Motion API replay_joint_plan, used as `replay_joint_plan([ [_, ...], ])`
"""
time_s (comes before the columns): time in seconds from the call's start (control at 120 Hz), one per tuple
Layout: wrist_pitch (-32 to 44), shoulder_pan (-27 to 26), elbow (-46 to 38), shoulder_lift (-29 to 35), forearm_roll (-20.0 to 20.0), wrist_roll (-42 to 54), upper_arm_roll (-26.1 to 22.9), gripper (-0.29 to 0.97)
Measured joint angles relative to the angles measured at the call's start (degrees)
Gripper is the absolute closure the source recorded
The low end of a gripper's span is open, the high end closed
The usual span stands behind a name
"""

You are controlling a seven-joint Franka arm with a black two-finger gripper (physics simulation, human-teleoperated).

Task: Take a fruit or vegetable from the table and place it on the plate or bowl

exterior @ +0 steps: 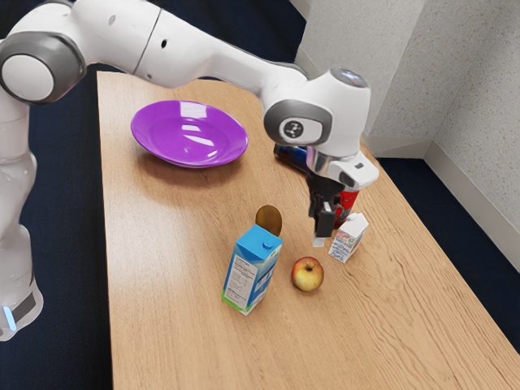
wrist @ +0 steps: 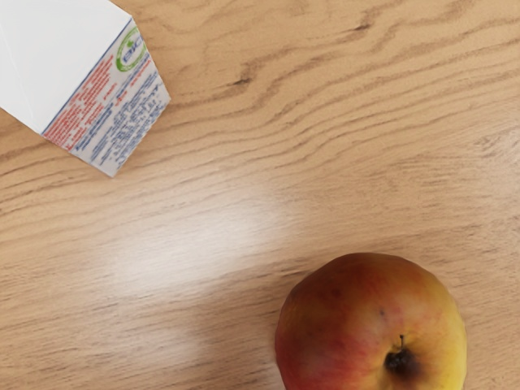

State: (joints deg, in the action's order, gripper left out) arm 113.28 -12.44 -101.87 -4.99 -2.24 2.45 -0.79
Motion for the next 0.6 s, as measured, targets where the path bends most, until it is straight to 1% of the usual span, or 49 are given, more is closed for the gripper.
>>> replay_joint_plan([
  [0.083, 1.5, -1.0, -1.7, 0.0, 0.0, -0.7, 0.0, 0.0],
  [0.192, 2.8, -1.0, -3.0, 0.1, -0.1, -1.5, 0.0, 0.0],
  [0.275, 3.4, -1.0, -3.2, 0.1, -0.2, -2.1, 0.0, 0.0],
  [0.45, 4.0, -3.7, -3.1, 0.2, -0.5, -3.0, 0.0, 0.0],
  [0.6, 4.2, -4.4, -3.3, -0.2, -0.9, -3.5, 0.0, 0.0],
])
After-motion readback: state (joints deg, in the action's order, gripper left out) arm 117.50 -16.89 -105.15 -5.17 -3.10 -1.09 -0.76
